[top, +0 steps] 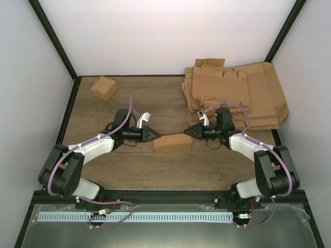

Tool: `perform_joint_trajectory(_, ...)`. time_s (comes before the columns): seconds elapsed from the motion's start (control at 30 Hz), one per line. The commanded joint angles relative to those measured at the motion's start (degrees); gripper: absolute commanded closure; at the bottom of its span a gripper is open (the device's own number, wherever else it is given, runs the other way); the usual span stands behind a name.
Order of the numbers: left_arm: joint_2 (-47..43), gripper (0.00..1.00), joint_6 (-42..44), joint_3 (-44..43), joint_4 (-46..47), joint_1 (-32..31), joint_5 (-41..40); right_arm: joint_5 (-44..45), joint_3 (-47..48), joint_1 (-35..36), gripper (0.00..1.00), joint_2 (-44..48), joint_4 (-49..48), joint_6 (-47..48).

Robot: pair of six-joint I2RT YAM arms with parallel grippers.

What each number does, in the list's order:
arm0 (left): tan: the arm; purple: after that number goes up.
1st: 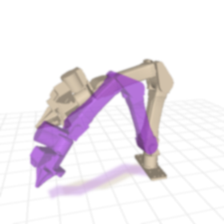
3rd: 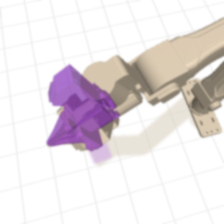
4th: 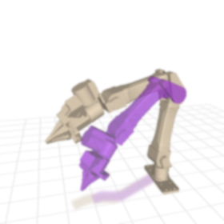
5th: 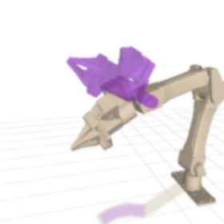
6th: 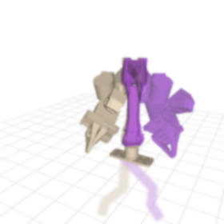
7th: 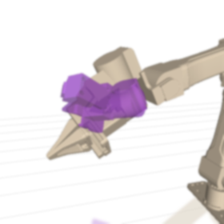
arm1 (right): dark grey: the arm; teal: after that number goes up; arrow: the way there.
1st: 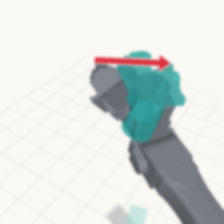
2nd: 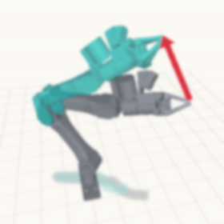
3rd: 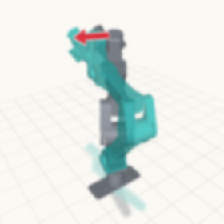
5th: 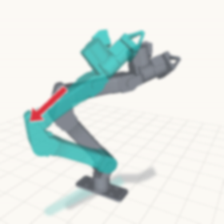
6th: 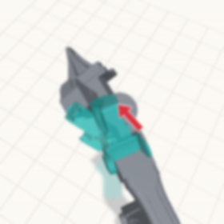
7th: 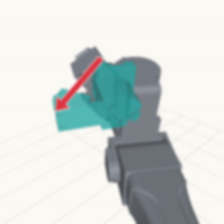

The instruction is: Fold the paper box

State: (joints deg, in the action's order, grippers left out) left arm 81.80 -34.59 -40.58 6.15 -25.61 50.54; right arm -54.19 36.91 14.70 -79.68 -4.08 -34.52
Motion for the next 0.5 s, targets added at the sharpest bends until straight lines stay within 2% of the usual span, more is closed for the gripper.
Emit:
perform_joint_trajectory(0.0,4.47,0.96,-2.12,7.3,6.68,-0.22,-1.09,-0.62,-4.08,-0.3,0.99,-4.73,-4.83,-0.26)
perform_joint_trajectory(0.13,7.1,0.96,-2.54,10.21,10.16,-0.12,-1.73,-0.54,-6.23,-0.36,0.99,-8.76,-8.6,-0.53)
perform_joint_trajectory(0.23,6.08,0.96,-1.86,9.33,8.1,-0.22,-2.01,-0.53,-5.86,-0.32,0.99,-8.29,-8.2,-0.12)
perform_joint_trajectory(0.37,0.93,0.95,3.71,2.49,-4.65,-0.44,-6.12,0.79,-3.06,-0.33,0.99,-4.88,-2.99,2.04)
perform_joint_trajectory(0.47,-1.84,0.87,8.77,-4.12,-16.11,-2.3,-10.75,0.81,-0.72,-0.31,0.99,-1.94,0.17,3.35)
